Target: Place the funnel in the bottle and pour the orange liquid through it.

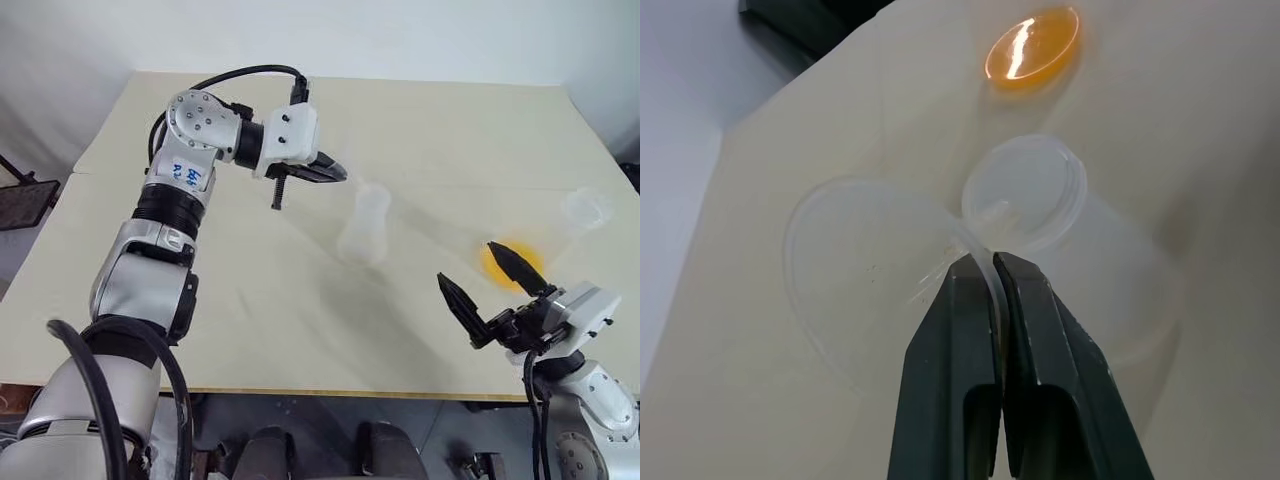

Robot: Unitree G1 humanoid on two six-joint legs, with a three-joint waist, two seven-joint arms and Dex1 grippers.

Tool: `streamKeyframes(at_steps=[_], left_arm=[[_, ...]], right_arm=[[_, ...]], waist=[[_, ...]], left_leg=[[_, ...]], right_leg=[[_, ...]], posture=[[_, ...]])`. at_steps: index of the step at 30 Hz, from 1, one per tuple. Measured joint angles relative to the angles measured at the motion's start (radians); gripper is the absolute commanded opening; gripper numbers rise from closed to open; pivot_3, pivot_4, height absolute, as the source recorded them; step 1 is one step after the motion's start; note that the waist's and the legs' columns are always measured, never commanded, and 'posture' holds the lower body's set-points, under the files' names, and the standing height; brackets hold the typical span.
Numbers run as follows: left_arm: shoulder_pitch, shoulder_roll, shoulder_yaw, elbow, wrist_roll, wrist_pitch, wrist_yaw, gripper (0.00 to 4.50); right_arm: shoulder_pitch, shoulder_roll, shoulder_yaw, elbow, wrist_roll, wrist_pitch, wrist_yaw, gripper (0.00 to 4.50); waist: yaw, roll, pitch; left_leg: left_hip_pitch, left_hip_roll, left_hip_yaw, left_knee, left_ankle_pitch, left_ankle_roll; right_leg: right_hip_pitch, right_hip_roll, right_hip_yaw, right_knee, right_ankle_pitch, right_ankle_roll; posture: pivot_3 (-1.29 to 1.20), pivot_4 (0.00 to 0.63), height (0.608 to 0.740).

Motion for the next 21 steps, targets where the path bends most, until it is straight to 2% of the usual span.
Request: streamKeyframes(at_steps=[5,9,13,20,21], left_arm=[[-0.047,-0.019,-0.034,0.066,0.078,-0.049,0.017,0.01],[-0.06,-0.045,-0.033,0.087,0.085,-0.044,-0.016,1.02],[-0.063,-0.077,0.001,0.096,0.059,-0.011,-0.057,2.3],[-0.055,-0.078,0.085,0.092,-0.023,0.106,-0.109,4.49],[-0.048,-0.075,0.098,0.089,-0.038,0.125,-0.116,4.49]], right_arm=[[0.008,0.005,0.025,-0.002,-0.028,-0.006,-0.01,4.5],[0.0,0.006,0.026,-0.001,-0.038,-0.008,-0.014,4.5],[-0.008,0.006,0.027,0.001,-0.04,-0.008,-0.017,4.5],[-0.019,0.005,0.027,0.012,-0.043,-0.009,-0.018,4.5],[-0.022,0.005,0.026,0.012,-0.042,-0.009,-0.018,4.5]], waist=[[-0.002,0.0,0.0],[-0.003,0.0,0.0],[-0.003,0.0,0.0],[-0.004,0.0,0.0],[-0.004,0.0,0.0]], left_leg=[[0.0,0.0,0.0,0.0,0.0,0.0],[0.0,0.0,0.0,0.0,0.0,0.0],[0.0,0.0,0.0,0.0,0.0,0.0],[0.0,0.0,0.0,0.0,0.0,0.0],[0.0,0.0,0.0,0.0,0.0,0.0]], right_leg=[[0.0,0.0,0.0,0.0,0.0,0.0],[0.0,0.0,0.0,0.0,0.0,0.0],[0.0,0.0,0.0,0.0,0.0,0.0],[0.0,0.0,0.0,0.0,0.0,0.0],[0.0,0.0,0.0,0.0,0.0,0.0]], posture=[[0.0,0.15,0.74],[0.0,0.15,0.74],[0.0,0.15,0.74],[0.0,0.15,0.74],[0.0,0.15,0.74]])
